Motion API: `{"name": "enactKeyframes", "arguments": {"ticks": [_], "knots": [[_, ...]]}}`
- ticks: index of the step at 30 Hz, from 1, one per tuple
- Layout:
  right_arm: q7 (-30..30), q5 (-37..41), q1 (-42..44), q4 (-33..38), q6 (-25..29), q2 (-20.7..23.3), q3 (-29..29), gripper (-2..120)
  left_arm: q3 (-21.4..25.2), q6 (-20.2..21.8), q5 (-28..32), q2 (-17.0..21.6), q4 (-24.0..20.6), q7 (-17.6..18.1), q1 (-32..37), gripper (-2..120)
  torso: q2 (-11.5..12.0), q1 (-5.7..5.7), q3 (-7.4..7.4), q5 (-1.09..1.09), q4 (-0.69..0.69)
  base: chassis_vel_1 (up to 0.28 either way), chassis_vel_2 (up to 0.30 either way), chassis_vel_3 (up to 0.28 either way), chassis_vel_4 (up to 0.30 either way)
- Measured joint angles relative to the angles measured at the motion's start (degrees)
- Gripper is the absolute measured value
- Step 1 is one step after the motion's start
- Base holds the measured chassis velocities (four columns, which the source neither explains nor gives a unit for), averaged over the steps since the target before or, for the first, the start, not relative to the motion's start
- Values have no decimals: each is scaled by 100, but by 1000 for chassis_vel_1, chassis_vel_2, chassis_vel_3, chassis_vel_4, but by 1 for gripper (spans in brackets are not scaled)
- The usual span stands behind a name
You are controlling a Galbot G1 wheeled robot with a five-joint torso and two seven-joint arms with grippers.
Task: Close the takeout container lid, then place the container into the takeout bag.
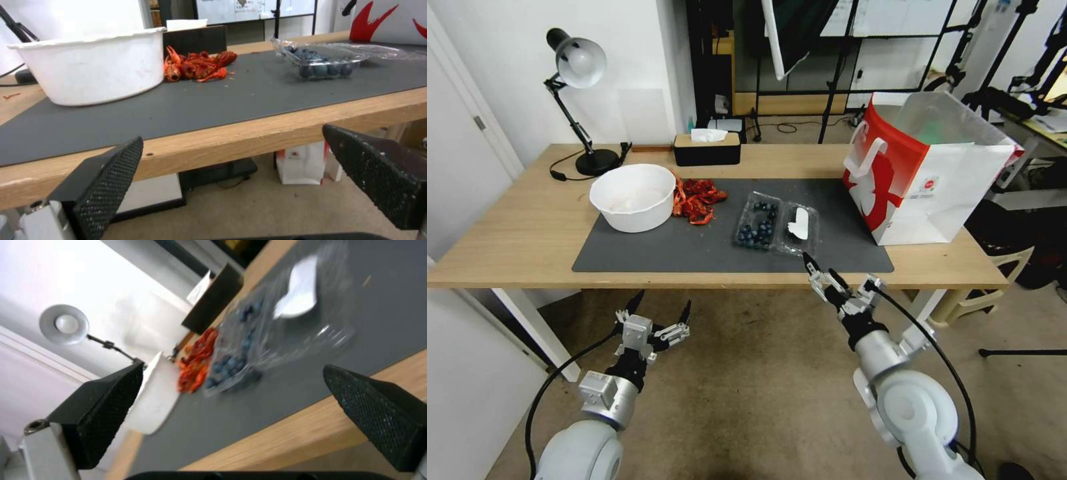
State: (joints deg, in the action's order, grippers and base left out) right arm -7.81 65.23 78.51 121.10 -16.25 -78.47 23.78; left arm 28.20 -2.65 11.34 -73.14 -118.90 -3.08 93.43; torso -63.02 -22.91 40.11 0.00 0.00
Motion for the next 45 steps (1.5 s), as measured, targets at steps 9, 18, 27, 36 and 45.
{"name": "enactKeyframes", "arguments": {"ticks": [9, 18, 27, 36, 45], "knots": [[-1363, 1628, -716, -121, 30, -83, -466, 100, 39, 15, -3, -26, 1, 1, 3, 100, 0, 0, 0, 0, 0, 0, 0, 0, 0], [-2493, 2409, -1482, -446, 660, -474, -734, 100, -40, 113, -6, -125, 56, 13, -22, 100, 0, -1, 0, 0, 0, 0, 0, 0, 0], [-2753, 2457, -1673, -675, 818, -574, -665, 100, -68, 119, -24, -135, 92, 21, -38, 100, 0, -1, 0, 1, 0, 0, 0, 0, 0], [-2837, 2439, -1713, -811, 832, -638, -631, 100, -74, 120, -27, -125, 93, 25, -43, 100, 0, 0, 0, 0, 0, 0, 0, 0, 0], [-2830, 2427, -1816, -913, 848, -661, -537, 100, -91, 114, -27, -118, 114, 29, -54, 100, 0, -1, 0, 0, 0, 0, 0, 0, 0]]}}
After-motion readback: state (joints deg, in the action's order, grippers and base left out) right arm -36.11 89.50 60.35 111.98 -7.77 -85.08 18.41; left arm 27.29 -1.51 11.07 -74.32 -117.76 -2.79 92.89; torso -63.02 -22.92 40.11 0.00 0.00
